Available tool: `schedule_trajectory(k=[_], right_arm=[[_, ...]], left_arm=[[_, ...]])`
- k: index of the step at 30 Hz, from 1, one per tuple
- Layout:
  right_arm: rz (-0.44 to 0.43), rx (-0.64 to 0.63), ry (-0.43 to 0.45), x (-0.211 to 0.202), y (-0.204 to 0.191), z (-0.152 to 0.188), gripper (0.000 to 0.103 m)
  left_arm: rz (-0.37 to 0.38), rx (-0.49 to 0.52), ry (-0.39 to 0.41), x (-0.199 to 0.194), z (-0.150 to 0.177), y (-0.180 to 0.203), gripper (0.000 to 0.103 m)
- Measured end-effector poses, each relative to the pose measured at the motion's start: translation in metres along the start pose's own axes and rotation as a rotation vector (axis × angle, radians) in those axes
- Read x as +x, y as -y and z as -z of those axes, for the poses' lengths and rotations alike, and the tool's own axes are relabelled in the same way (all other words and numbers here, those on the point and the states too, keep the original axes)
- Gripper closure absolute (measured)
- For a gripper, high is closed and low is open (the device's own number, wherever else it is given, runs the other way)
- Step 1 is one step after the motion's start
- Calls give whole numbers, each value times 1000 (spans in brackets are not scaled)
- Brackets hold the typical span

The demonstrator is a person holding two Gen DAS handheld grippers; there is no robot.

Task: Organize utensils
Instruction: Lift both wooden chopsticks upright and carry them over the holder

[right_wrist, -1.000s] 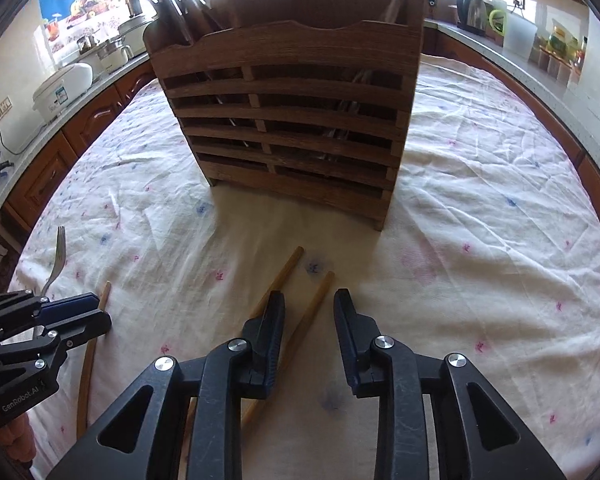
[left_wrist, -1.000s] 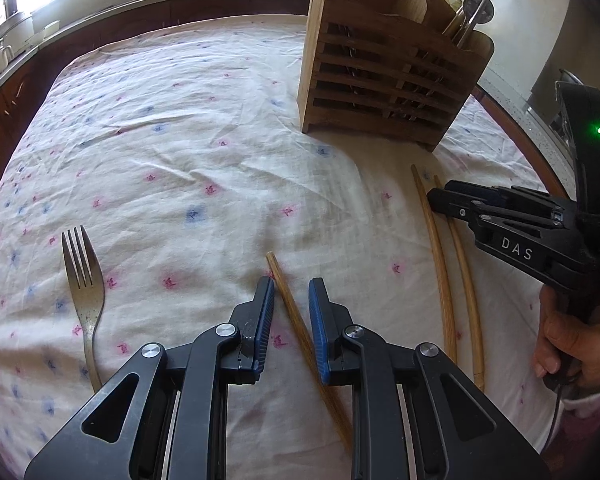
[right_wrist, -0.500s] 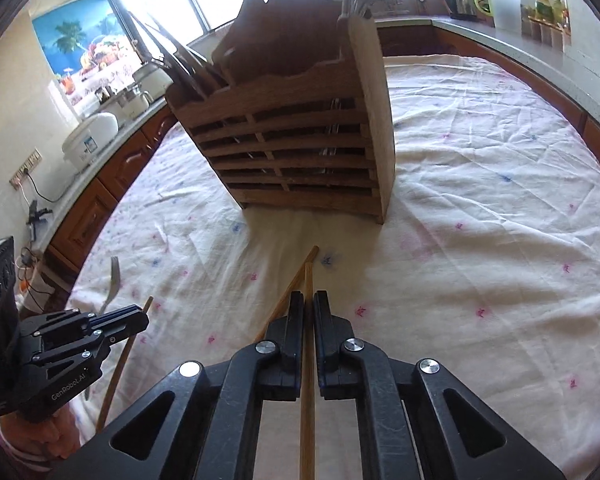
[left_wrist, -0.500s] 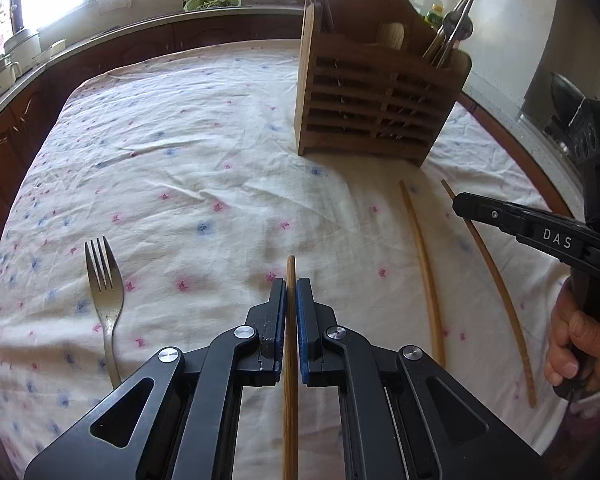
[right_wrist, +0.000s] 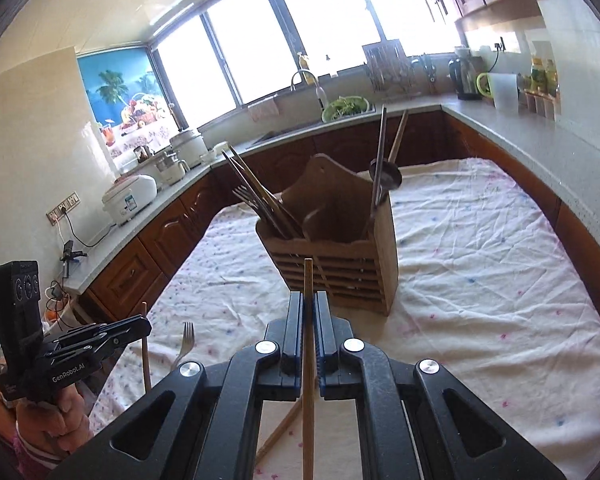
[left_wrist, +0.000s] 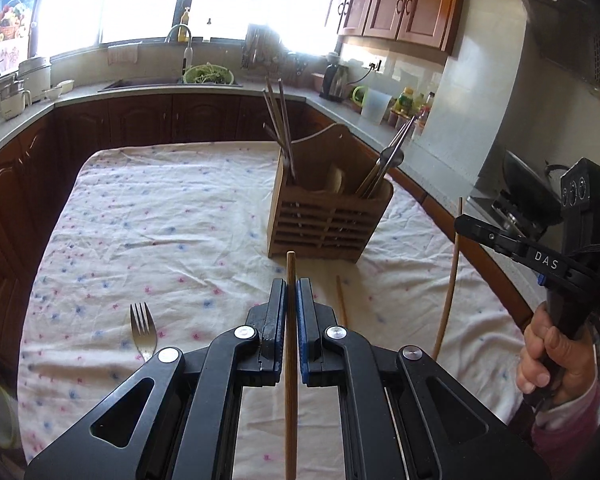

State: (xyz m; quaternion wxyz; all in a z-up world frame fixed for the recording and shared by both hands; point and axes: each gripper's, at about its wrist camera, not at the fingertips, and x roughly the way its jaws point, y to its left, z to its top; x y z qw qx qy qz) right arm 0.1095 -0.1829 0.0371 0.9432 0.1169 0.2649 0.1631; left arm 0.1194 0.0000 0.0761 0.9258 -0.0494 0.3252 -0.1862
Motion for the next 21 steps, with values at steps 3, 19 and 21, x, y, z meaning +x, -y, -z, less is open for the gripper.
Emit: schedule_trajectory(k=[3,19,21], right_arm=[[-1,-19,49,-18,-6,-9,98],[0,-24,112,-34,-5,-25,98],[2,-20,122,-35,-3,-27,98]], left_arm=[[6,-2,47,-15,-7,1,99],[12,1,122,-25,-26,7,99],[15,-2,134,-25,-30,6,99]])
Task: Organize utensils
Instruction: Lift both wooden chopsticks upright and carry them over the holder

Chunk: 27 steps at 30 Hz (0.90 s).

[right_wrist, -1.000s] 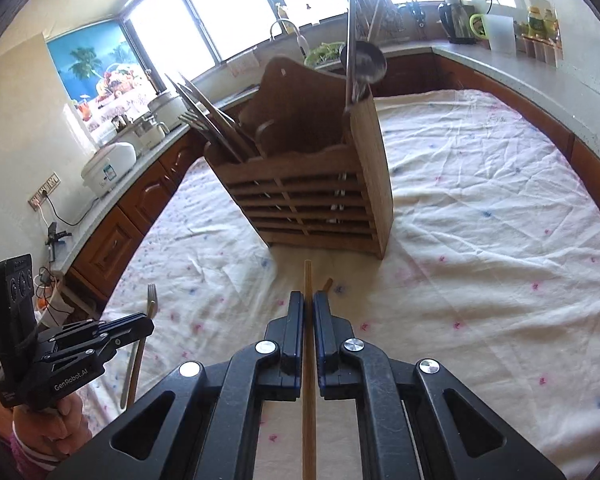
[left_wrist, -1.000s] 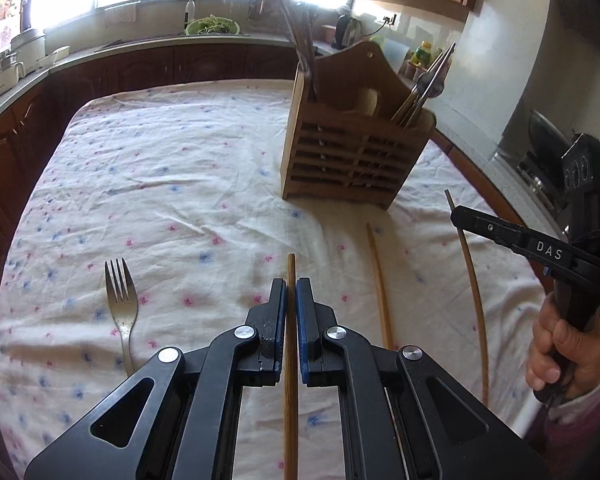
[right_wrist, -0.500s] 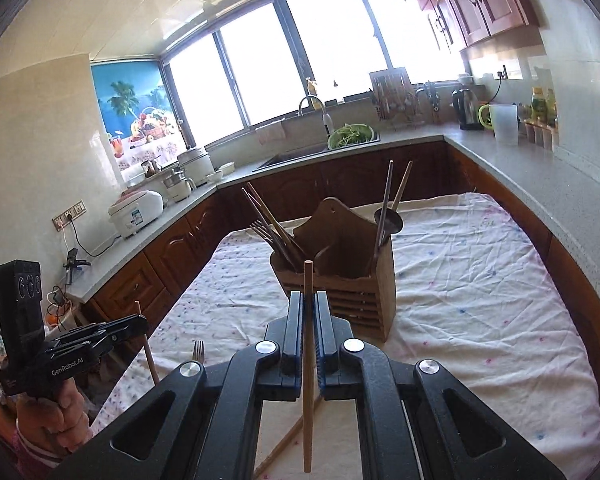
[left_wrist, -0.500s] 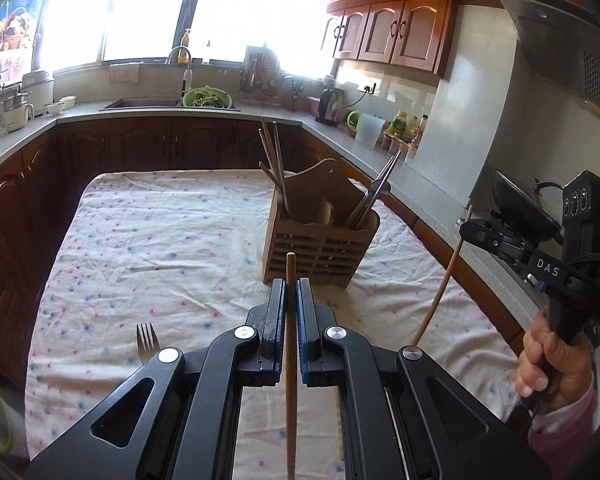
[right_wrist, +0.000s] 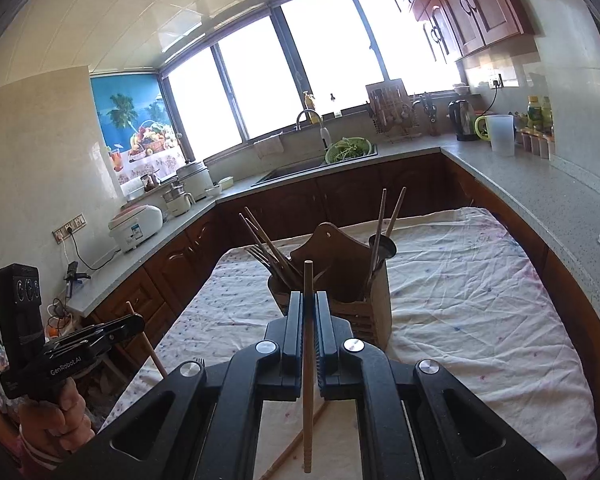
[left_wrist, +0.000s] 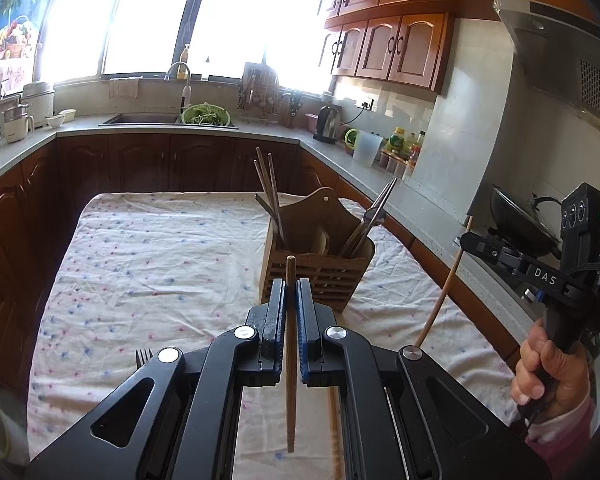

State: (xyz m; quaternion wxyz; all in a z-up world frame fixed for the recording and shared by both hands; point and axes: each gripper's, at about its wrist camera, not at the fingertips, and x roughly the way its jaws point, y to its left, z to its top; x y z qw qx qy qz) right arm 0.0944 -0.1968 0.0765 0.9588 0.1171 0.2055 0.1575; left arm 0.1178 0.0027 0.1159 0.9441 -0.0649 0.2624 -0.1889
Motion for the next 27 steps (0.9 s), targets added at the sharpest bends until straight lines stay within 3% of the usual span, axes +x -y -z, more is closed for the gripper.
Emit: schedule_trajectory(k=[14,27], right_arm=[[24,8,82,6,10,-36,98],[71,-15,219,22,11,-97,98]], left_arm=[[13,2,95,10,-43,3,99],[22,0,233,28,-123,7,99]])
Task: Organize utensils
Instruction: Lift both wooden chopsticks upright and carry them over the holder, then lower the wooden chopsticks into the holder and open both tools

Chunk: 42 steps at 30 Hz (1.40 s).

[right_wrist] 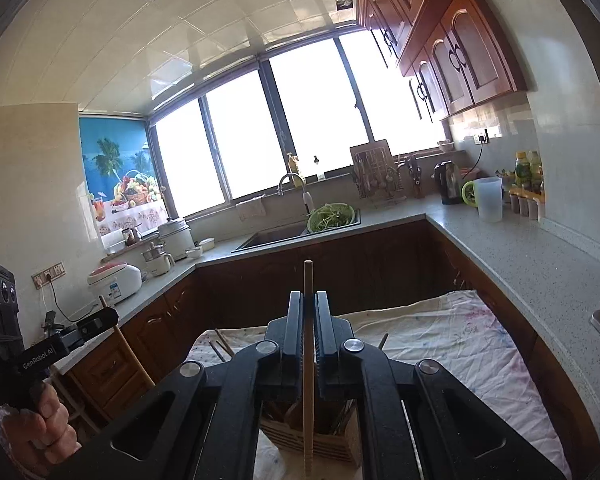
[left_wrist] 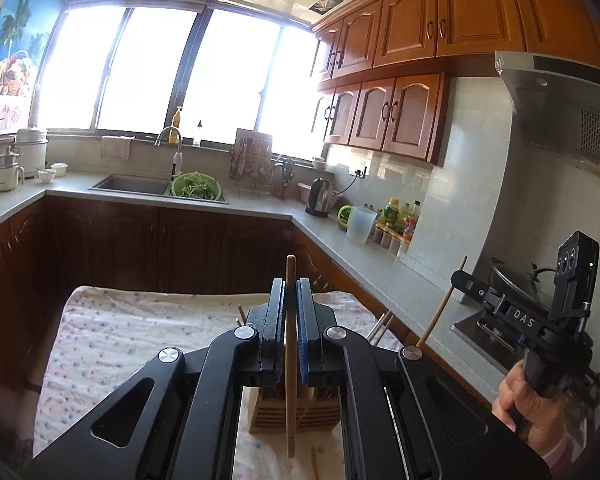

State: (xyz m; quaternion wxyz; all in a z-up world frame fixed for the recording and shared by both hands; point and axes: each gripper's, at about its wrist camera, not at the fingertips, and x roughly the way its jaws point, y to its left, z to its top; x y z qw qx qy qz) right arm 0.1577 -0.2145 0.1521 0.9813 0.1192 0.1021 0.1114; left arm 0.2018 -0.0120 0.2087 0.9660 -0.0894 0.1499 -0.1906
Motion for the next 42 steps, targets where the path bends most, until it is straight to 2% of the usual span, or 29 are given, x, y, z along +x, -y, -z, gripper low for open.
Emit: schedule_trajectory(k=[5,10,15,21,27,32,37,42], right_arm=[[8,-5,32,20,3,-17,98],[25,-28,35,40,4,-19,98],[36,-26,23,55,10,-2,98],[47,1,5,65,17,28,98],[55,39,-20,70,27,55,98],[82,54,-13,64,35,54,98],[98,67,-16,62,41,60,98],[97,52,-38,67,37,69,98]], left_arm=[[-16,-5,45,23,-19,1,99],[-39,-9,63,51,-19,-1,99],[-46,-32,54,75,0,-5,99],[-65,-46,13,94,38,-9,99],[-69,-37,-29,98,70,-11,98],[-90,-6,-15,92,73,-13,98],[-88,-55,-48,91,80,-27,97],[-95,-40,-47,89,81,-23,97]])
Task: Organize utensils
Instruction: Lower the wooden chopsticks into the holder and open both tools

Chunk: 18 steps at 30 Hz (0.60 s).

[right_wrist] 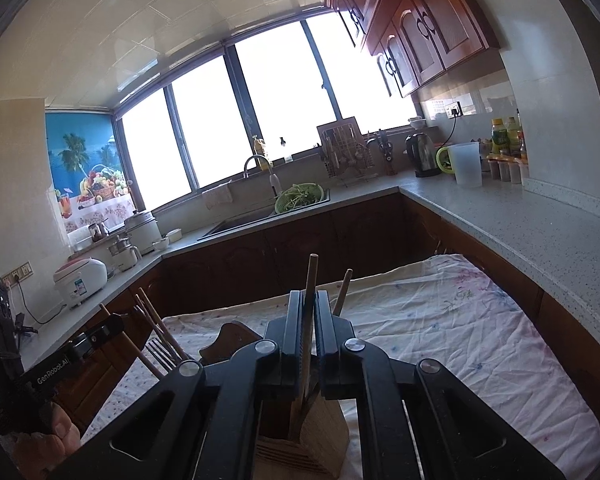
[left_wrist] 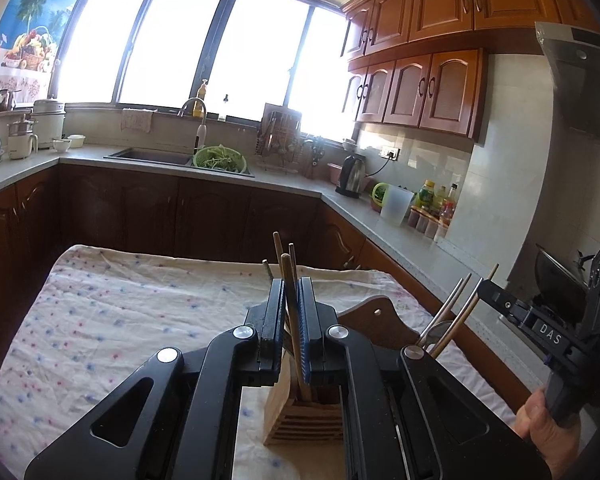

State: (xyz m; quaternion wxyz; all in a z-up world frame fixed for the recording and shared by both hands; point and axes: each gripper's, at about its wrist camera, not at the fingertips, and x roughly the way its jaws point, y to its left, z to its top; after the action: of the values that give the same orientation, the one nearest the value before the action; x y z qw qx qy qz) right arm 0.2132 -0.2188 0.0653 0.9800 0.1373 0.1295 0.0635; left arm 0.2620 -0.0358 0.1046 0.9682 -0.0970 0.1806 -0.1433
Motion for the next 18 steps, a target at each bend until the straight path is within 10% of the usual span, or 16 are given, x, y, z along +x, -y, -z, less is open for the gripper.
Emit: schedule_trajectory(k=[12,16,18], right_arm=[[-8,31,-31,-1,7,-5,89],[-23,49,-15,-8,9,-7,39],[-22,47,0,-14,8,-8,38]], left_arm=[[0,-14,-49,3,-3,-3,95],[-15,-21,-43,-4,-2,-2,51],[-20,-30,-27,-10,-2,-2,40]])
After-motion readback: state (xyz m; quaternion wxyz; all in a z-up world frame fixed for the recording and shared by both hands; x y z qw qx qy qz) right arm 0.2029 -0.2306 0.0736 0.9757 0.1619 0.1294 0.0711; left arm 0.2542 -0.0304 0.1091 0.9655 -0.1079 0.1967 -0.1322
